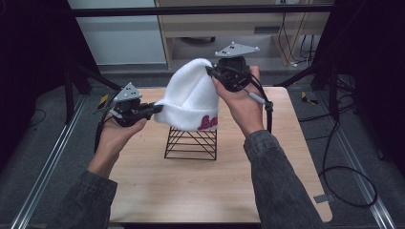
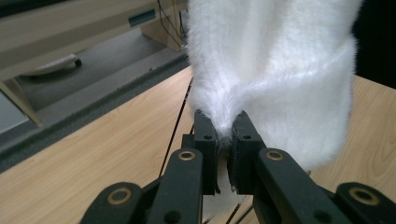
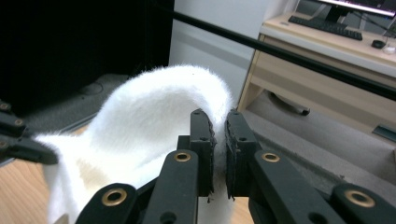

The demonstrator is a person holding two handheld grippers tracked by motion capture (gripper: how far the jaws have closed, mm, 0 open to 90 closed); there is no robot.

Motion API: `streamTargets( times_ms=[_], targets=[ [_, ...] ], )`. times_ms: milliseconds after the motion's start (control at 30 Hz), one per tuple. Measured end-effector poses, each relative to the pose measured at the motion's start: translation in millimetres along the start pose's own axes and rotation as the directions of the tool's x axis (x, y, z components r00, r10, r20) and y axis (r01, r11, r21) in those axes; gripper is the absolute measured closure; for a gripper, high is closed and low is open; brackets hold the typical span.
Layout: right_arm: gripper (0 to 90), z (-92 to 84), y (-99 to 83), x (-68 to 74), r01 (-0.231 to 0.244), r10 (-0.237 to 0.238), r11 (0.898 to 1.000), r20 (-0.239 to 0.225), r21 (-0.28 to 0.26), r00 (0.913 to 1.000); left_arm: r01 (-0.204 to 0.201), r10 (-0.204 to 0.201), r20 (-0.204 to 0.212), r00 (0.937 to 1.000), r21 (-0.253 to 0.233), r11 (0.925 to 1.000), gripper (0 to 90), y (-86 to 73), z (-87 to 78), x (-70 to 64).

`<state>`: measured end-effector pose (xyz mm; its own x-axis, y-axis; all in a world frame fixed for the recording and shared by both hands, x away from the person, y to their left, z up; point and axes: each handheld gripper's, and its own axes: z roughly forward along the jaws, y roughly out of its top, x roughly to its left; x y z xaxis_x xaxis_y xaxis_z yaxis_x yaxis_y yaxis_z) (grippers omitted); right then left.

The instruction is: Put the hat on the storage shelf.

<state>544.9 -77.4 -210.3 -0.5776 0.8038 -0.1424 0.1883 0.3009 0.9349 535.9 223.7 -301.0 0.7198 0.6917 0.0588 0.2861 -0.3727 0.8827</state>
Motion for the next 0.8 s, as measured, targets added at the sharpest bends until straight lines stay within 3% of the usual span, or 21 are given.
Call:
streamTargets(
  times_ms=[300, 500, 800],
  targets=[
    [83.8, 16.2, -9.9, -5.3, -0.028, 0.028, 0.999, 0.005, 0.020, 0.9996, 0.025, -0.025, -0.008, 0.9997, 0.004, 0.9997, 83.3, -3.8, 22.2, 10.9],
    [83.8, 16.5, -9.1, -5.2, -0.025, 0.025, 1.000, 0.006, 0.018, 0.9997, -0.015, 0.015, -0.040, 0.9991, 0.009, 0.9998, 83.3, 2.6, 28.8, 8.9],
    [83.8, 12.8, -18.7, 11.0, 0.020, -0.018, 0.999, -0.040, 0.036, 0.9990, 0.012, -0.012, -0.029, 0.9995, 0.008, 0.9999, 83.5, -20.7, 32.7, 12.9]
  ],
)
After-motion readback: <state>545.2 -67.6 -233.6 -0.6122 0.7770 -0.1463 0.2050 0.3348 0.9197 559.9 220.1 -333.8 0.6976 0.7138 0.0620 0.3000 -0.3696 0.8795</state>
